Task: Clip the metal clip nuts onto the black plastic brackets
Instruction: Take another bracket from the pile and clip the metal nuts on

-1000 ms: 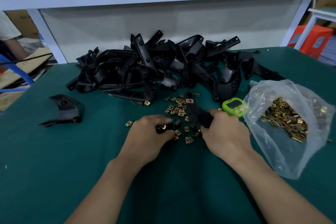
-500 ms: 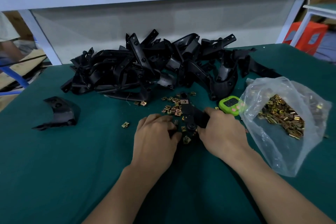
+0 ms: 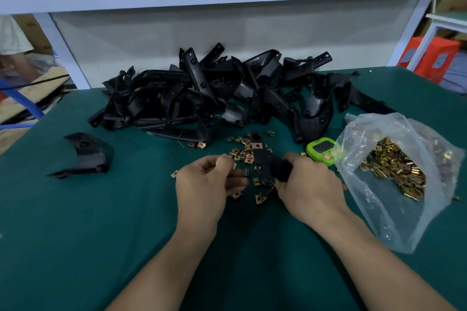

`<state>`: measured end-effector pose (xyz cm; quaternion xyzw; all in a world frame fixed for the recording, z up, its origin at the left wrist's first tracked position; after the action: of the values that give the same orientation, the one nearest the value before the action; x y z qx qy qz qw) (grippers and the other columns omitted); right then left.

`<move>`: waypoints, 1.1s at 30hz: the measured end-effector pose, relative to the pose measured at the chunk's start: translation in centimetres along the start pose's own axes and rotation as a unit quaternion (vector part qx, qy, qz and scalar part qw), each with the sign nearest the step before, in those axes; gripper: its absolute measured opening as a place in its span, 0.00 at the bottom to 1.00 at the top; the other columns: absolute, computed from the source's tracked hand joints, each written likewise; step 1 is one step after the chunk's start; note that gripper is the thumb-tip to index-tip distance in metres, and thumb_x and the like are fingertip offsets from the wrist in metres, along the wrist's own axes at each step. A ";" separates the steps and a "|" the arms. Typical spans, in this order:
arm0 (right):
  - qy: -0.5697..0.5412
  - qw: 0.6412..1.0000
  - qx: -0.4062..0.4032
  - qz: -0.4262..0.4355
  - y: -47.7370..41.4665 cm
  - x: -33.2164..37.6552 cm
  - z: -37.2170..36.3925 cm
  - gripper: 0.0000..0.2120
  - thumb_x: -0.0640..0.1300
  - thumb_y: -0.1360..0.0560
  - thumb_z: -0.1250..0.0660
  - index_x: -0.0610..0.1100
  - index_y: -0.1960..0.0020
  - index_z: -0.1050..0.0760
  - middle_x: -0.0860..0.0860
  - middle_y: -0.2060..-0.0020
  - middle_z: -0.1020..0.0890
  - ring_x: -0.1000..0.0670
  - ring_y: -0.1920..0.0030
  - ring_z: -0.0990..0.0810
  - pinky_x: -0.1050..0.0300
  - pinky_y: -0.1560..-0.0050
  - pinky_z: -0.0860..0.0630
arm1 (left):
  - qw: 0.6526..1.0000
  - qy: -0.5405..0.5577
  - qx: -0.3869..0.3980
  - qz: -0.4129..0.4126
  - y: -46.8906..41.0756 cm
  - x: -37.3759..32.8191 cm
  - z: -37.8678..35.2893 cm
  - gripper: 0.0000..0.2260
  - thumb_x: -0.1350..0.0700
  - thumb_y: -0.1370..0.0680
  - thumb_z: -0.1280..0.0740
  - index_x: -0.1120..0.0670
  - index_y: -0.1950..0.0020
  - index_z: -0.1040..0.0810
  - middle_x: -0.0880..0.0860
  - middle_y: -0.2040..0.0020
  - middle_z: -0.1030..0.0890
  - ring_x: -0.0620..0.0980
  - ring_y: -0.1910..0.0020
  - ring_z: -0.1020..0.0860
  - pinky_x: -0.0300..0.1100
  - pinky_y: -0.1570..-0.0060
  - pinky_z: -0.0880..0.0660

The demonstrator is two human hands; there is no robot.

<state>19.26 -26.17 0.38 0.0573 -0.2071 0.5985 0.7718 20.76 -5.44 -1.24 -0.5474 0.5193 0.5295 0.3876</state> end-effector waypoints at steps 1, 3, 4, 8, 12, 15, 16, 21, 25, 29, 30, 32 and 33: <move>0.001 1.000 0.003 0.001 0.0 0.0 -0.1 0.10 0.52 0.26 0.27 0.55 0.48 0.24 0.50 0.59 0.18 0.43 0.62 0.28 0.53 0.62 0.29 | 1.000 0.026 -0.001 0.018 -0.3 0.3 0.0 0.08 0.61 0.20 0.31 0.62 0.57 0.18 0.57 0.65 0.15 0.54 0.68 0.15 0.41 0.68 0.19; 0.008 1.000 0.005 0.002 0.0 0.1 -0.2 0.10 0.52 0.27 0.27 0.55 0.48 0.24 0.51 0.63 0.23 0.42 0.61 0.25 0.53 0.62 0.29 | 0.994 0.094 0.011 0.061 -0.7 0.9 0.0 0.07 0.61 0.20 0.31 0.62 0.56 0.18 0.56 0.66 0.16 0.50 0.68 0.16 0.40 0.66 0.19; 0.012 1.000 0.006 0.003 0.0 0.1 -0.2 0.10 0.51 0.27 0.27 0.55 0.48 0.24 0.52 0.64 0.25 0.42 0.60 0.23 0.54 0.62 0.29 | 0.989 0.126 0.017 0.076 -0.9 1.1 0.0 0.07 0.61 0.20 0.30 0.61 0.57 0.18 0.55 0.67 0.17 0.48 0.68 0.17 0.39 0.65 0.19; 0.018 1.000 0.006 0.010 0.1 0.4 -0.1 0.08 0.50 0.26 0.28 0.55 0.49 0.25 0.52 0.64 0.24 0.42 0.61 0.24 0.53 0.62 0.29 | 0.978 0.196 0.000 0.070 -1.4 0.3 0.9 0.05 0.62 0.22 0.28 0.58 0.58 0.17 0.55 0.65 0.17 0.46 0.66 0.17 0.36 0.64 0.20; 0.013 1.000 0.009 0.012 0.2 0.4 -0.2 0.08 0.50 0.26 0.28 0.55 0.51 0.26 0.50 0.62 0.21 0.42 0.61 0.24 0.53 0.62 0.28 | 0.978 0.191 0.032 0.082 -1.0 0.2 0.5 0.08 0.62 0.24 0.27 0.55 0.62 0.13 0.55 0.61 0.14 0.45 0.63 0.15 0.33 0.69 0.22; 0.013 1.000 0.009 0.014 0.3 0.4 -0.3 0.09 0.50 0.26 0.27 0.55 0.52 0.28 0.50 0.60 0.19 0.43 0.62 0.26 0.53 0.62 0.29 | 0.977 0.173 0.048 0.113 -0.4 0.9 -0.3 0.06 0.61 0.22 0.28 0.58 0.58 0.13 0.56 0.59 0.14 0.46 0.65 0.15 0.33 0.71 0.22; 0.014 1.000 0.011 0.013 0.3 0.4 -0.3 0.09 0.50 0.27 0.28 0.56 0.52 0.28 0.50 0.59 0.18 0.43 0.62 0.25 0.53 0.62 0.29 | 0.977 0.169 0.047 0.120 -0.3 1.1 -0.4 0.04 0.61 0.21 0.28 0.59 0.54 0.14 0.56 0.59 0.14 0.46 0.65 0.15 0.34 0.71 0.22; 0.022 1.000 -0.001 0.018 0.2 0.4 -0.2 0.09 0.51 0.27 0.28 0.56 0.48 0.24 0.52 0.65 0.24 0.41 0.62 0.26 0.53 0.63 0.32 | 0.981 0.154 0.039 0.111 -0.5 1.4 -0.4 0.03 0.63 0.20 0.30 0.62 0.50 0.16 0.57 0.60 0.14 0.48 0.65 0.15 0.37 0.66 0.19; 0.022 1.000 -0.004 0.021 0.1 0.4 -0.1 0.10 0.52 0.27 0.27 0.56 0.48 0.24 0.53 0.65 0.27 0.44 0.63 0.28 0.54 0.63 0.32 | 0.983 0.141 0.078 0.090 -0.5 1.0 -0.7 0.09 0.69 0.22 0.35 0.63 0.49 0.15 0.60 0.55 0.13 0.52 0.59 0.14 0.40 0.61 0.18; -0.014 0.999 -0.019 0.024 0.4 0.5 0.5 0.09 0.50 0.28 0.27 0.55 0.58 0.28 0.56 0.69 0.26 0.43 0.63 0.23 0.54 0.64 0.31 | 0.979 0.124 0.146 0.074 0.0 0.7 -1.9 0.17 0.73 0.28 0.38 0.64 0.46 0.16 0.64 0.48 0.14 0.54 0.53 0.14 0.42 0.57 0.18; -0.040 0.998 -0.032 0.027 0.6 0.7 1.0 0.11 0.49 0.29 0.28 0.55 0.62 0.31 0.56 0.70 0.25 0.43 0.64 0.23 0.54 0.65 0.31 | 0.977 0.117 0.158 0.075 0.0 0.8 -2.1 0.18 0.72 0.30 0.38 0.64 0.44 0.16 0.65 0.47 0.15 0.55 0.53 0.15 0.43 0.57 0.18; -0.102 0.993 -0.048 0.046 1.0 1.3 1.8 0.08 0.50 0.30 0.32 0.56 0.63 0.31 0.55 0.71 0.23 0.46 0.66 0.23 0.53 0.67 0.29 | 0.975 0.108 0.178 0.080 0.2 0.9 -2.5 0.20 0.70 0.30 0.39 0.66 0.41 0.18 0.64 0.48 0.15 0.56 0.54 0.17 0.45 0.57 0.18; -0.136 0.988 -0.033 0.061 1.1 1.9 1.8 0.02 0.53 0.31 0.34 0.56 0.61 0.27 0.55 0.70 0.21 0.46 0.66 0.21 0.51 0.66 0.26 | 0.973 0.111 0.185 0.083 0.2 0.9 -2.6 0.20 0.68 0.31 0.39 0.65 0.41 0.18 0.63 0.49 0.15 0.55 0.56 0.18 0.44 0.57 0.18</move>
<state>18.11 -24.71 2.55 0.0993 -0.3329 0.6238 0.7001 20.92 -8.18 -1.78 -0.4767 0.6919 0.3898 0.3769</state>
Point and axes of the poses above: each hand's wrist, its own y-axis away from the middle knuckle, its own z-axis out of the back of the hand, x = y × z, the point moved 8 cm from there along -y, towards the middle knuckle
